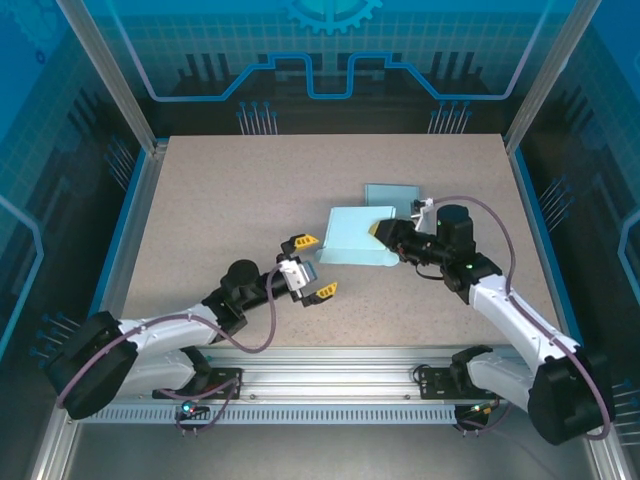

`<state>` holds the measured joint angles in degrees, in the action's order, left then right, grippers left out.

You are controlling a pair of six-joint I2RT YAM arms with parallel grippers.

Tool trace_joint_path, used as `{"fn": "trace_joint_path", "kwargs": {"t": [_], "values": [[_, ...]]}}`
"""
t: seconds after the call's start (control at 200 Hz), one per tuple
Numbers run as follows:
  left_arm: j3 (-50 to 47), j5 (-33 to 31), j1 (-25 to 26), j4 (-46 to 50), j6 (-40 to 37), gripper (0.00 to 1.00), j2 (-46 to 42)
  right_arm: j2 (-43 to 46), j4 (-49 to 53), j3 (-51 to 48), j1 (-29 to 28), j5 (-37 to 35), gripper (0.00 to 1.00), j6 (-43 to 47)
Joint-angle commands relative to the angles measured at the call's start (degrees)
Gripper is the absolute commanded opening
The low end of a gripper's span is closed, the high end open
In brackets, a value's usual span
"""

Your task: Fold the paper box

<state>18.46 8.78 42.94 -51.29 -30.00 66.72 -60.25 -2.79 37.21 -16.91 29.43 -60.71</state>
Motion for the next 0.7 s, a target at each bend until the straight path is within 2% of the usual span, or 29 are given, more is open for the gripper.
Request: {"fn": "trace_joint_path", "kwargs": {"t": [0.0, 0.085, 0.235, 0.415, 0.52, 0.62, 0.695], "values": [[1.06, -9.55, 1.73, -4.29, -14.35, 0.99, 2.34, 2.3, 3.07, -0.35, 0.31, -0.58, 0.36, -2.58], [2.18, -13.82, 2.96, -6.81, -18.43, 0.99, 5.44, 3.28, 2.61, -1.06, 0.15, -1.06, 0.35, -4.08], [3.89, -17.63, 4.79, -13.3, -24.93, 0.99, 11.89, 3.82, 1.15, -1.94, -0.25, -1.31, 0.34, -6.31], [7.56, -24.59, 5.93, -24.08, -28.55, 0.99, 20.03, 3.86, 1.29, -1.56, -1.11, -1.81, 0.34, -6.79], [9.7, -25.61, 6.69, -24.97, -32.96, 0.99, 23.58, 3.73, 1.29, -1.55, -1.31, -2.14, 0.35, -7.02], [11.05, -26.38, 6.89, -26.72, -33.68, 0.99, 26.05, 3.64, 1.2, -1.62, -1.37, -2.18, 0.35, -7.02], [11.66, -26.96, 6.98, -27.16, -34.11, 0.94, 26.82, 3.65, 1.25, -1.87, -1.33, -2.35, 0.35, -7.14]]}}
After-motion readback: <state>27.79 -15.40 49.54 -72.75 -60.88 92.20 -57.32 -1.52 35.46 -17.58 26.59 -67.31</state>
